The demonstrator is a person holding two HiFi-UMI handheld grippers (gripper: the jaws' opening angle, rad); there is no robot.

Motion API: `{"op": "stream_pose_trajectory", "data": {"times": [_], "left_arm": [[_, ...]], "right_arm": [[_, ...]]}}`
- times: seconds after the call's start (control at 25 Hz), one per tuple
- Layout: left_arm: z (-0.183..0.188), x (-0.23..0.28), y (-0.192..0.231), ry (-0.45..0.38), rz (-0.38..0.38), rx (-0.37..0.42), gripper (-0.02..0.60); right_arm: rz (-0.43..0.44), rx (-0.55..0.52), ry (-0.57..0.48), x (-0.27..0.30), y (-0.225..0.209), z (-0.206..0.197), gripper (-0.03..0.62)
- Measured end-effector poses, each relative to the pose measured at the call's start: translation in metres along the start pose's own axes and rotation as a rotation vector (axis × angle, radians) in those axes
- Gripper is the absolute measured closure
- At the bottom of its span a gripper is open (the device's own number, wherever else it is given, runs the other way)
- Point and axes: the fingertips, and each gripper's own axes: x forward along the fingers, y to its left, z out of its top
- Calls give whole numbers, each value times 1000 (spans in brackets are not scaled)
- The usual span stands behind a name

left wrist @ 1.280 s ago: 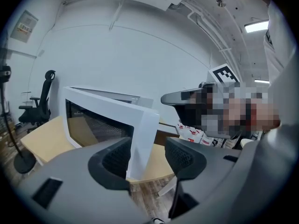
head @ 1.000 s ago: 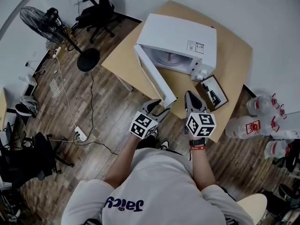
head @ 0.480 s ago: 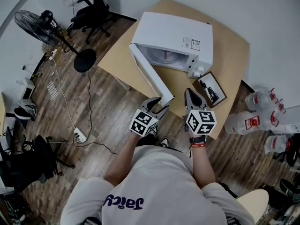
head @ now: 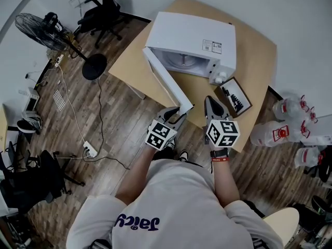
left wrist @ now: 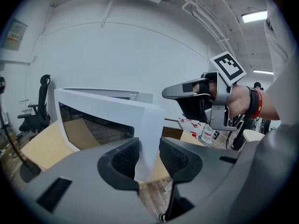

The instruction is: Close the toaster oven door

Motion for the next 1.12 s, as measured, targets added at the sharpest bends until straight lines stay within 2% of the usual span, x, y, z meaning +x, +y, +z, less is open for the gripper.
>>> {"op": "stream_pose_trajectory", "data": {"times": [0.6, 1.12], "left_arm": [[5, 12, -1, 6, -7, 5, 434], [16, 37, -4, 1, -27, 7, 436]], "right_arm": [[0, -10, -5, 4, 0, 4, 579], [-63, 0, -11, -2, -33, 7, 579]]}}
